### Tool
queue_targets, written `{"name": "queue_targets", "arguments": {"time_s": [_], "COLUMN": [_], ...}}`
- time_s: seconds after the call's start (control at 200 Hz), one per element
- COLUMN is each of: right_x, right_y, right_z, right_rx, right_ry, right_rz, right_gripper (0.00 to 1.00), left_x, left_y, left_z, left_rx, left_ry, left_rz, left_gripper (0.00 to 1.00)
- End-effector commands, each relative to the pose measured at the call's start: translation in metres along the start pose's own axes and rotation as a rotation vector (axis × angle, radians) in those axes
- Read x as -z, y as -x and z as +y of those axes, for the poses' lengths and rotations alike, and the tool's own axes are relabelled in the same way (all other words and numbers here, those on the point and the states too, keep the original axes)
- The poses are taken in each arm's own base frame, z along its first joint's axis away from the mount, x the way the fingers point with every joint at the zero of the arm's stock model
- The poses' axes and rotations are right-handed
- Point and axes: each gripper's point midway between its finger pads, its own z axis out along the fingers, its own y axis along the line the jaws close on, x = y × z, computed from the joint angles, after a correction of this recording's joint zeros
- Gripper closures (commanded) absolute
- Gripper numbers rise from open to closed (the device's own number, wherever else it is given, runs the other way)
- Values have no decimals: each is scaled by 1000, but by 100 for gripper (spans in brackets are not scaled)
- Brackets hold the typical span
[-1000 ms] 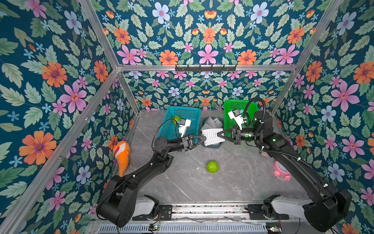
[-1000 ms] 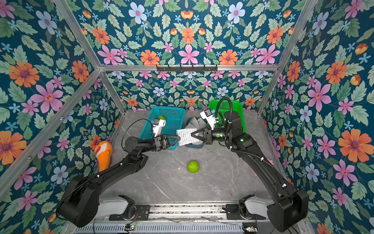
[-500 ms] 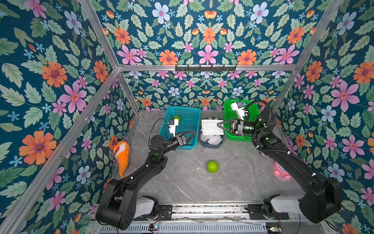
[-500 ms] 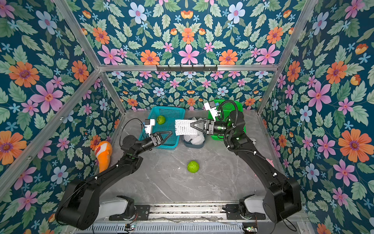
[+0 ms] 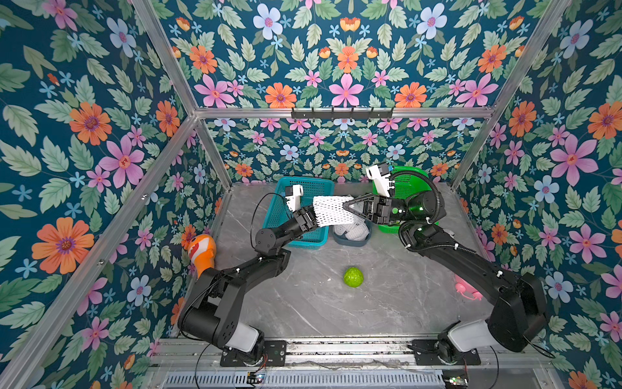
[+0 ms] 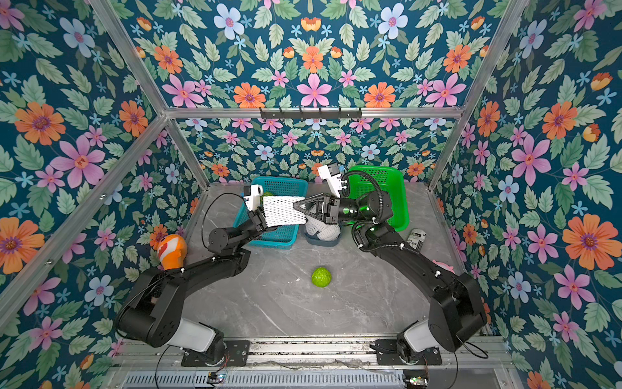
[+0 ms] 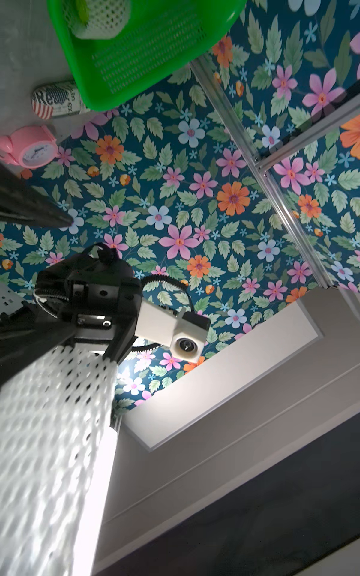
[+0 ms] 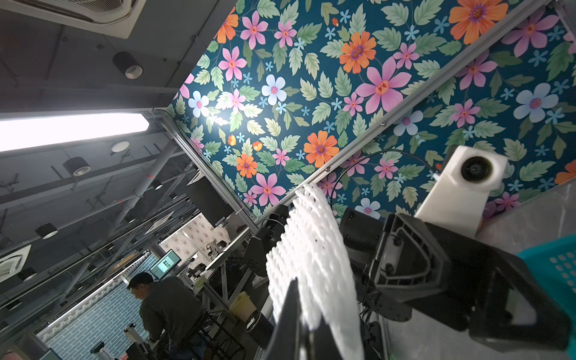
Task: Sleeve custard apples in foam nets
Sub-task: Open the foam net.
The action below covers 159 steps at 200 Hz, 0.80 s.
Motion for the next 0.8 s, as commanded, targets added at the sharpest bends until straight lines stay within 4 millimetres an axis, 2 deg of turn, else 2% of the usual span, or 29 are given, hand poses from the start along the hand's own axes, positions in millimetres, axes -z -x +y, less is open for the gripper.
{"name": "queue_targets", "arguments": {"time_s": [0.0, 0.3, 0.645, 0.79], "right_x": [-4, -9, -10, -11], "right_y": [11, 7, 6, 11], "right_z": [12, -3, -16, -12], "right_rx": [31, 17, 3, 5], "right_ry": [57, 42, 21, 41], "right_rz": [-42, -44, -55, -56], "right_gripper": [100, 100, 100, 100], "left_x": [-7, -16, -21, -24], "left_y": [-2, 2, -5, -10], "left_z": [-38, -69, -81, -77], "left_rx": [-62, -75, -80, -64], "left_ry": [-137, -210, -243, -240], "left_rz": [3, -6, 18, 37], "left_gripper": [49, 42, 41, 44]}}
